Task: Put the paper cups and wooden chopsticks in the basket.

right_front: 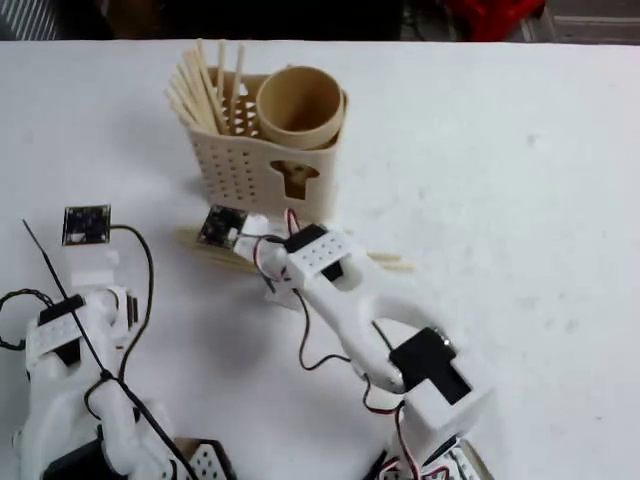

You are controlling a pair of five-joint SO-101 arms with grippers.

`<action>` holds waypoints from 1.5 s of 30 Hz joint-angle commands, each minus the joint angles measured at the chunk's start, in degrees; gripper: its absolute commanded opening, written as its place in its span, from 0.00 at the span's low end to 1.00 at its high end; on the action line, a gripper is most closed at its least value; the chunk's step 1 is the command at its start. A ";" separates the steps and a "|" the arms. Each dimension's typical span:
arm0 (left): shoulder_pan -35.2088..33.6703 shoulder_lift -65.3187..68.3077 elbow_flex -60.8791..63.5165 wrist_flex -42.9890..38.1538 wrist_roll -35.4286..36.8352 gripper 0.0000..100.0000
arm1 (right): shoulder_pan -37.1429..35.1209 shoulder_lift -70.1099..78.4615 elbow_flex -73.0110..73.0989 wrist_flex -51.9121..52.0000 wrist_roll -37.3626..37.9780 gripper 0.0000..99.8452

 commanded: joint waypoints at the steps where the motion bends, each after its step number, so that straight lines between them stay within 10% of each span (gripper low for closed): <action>1: -0.40 -0.40 -0.09 -1.05 0.62 0.13 | 0.57 -0.13 -2.02 1.36 0.62 0.15; 5: -0.40 -0.40 -0.09 -1.05 0.70 0.13 | 0.75 -0.13 -1.93 1.63 0.09 0.01; 36: -0.40 -0.40 -0.09 -1.05 0.70 0.13 | 4.09 -45.76 5.10 5.67 -15.65 0.02; 45: -0.40 -0.40 -0.09 -1.05 0.70 0.13 | -0.66 -52.44 -0.62 -11.65 -24.97 0.02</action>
